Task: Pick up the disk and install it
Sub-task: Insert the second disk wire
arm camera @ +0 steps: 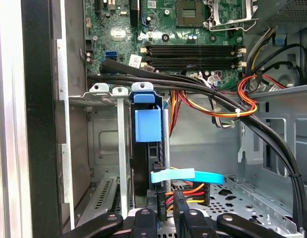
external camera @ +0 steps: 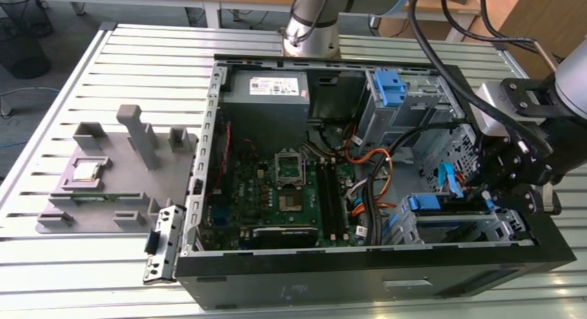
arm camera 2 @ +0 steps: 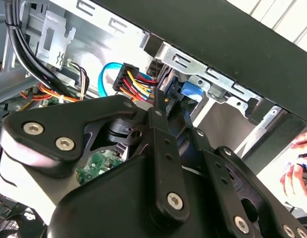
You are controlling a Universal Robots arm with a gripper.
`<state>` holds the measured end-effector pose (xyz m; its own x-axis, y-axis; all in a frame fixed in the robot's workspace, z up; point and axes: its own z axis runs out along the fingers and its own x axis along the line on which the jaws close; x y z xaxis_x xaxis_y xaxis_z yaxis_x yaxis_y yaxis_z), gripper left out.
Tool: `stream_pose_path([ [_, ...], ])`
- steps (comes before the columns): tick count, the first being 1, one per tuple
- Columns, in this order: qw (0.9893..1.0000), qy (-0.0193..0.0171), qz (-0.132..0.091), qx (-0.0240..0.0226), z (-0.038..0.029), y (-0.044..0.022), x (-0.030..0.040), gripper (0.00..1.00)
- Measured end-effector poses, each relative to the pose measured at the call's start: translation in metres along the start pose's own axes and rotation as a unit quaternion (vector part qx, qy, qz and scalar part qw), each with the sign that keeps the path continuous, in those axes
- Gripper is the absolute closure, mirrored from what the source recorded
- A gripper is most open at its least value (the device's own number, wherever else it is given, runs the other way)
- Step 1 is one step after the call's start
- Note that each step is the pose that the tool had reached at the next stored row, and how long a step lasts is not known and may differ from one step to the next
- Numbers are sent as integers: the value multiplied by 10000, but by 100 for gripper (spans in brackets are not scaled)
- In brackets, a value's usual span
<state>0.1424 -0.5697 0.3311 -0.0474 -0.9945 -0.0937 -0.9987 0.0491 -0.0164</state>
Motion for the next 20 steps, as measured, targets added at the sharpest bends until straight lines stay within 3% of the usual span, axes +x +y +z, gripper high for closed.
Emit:
stream_pose_path([
  [13, 10000, -1, 0, 0, -8, 0, -1, 73],
  [15, 10000, 1, 0, 0, -10, 0, -1, 74],
  [17, 10000, 0, 0, 0, -11, 0, -1, 83],
  [20, 10000, -1, 0, 0, -10, 0, -1, 83],
])
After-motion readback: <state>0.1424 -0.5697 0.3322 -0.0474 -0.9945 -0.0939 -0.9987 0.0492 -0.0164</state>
